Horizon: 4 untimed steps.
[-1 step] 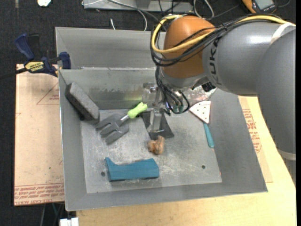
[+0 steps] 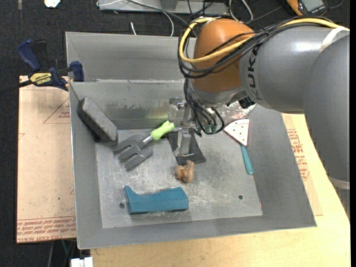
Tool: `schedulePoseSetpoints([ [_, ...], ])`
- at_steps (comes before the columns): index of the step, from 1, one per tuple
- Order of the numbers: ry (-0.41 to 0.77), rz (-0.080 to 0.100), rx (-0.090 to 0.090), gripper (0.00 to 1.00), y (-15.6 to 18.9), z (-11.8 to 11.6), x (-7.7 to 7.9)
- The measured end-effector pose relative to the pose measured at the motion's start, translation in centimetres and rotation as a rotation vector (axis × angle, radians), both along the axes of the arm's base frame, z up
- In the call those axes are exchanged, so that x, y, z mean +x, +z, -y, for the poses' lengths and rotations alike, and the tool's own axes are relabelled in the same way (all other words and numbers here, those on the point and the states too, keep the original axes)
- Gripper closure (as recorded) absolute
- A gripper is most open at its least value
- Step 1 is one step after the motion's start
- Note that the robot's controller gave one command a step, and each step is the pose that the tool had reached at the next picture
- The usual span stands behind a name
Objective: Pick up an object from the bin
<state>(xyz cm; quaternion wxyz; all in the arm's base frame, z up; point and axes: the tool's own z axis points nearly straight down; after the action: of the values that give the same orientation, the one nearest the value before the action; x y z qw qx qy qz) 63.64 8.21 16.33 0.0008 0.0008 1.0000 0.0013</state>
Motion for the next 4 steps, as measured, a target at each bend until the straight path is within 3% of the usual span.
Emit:
schedulePoseSetpoints([
  [1, -0.035, 0.005, 0.003, 0.00, -6.9, 5.0, -2.1],
  [2, -0.035, 0.009, 0.002, 0.00, -6.9, 0.1, -4.7],
  [3, 0.160, 0.004, 0.003, 0.00, -8.1, -0.3, -4.8],
  [4, 0.068, 0.010, 0.007, 1.00, -7.2, -8.2, -3.3],
])
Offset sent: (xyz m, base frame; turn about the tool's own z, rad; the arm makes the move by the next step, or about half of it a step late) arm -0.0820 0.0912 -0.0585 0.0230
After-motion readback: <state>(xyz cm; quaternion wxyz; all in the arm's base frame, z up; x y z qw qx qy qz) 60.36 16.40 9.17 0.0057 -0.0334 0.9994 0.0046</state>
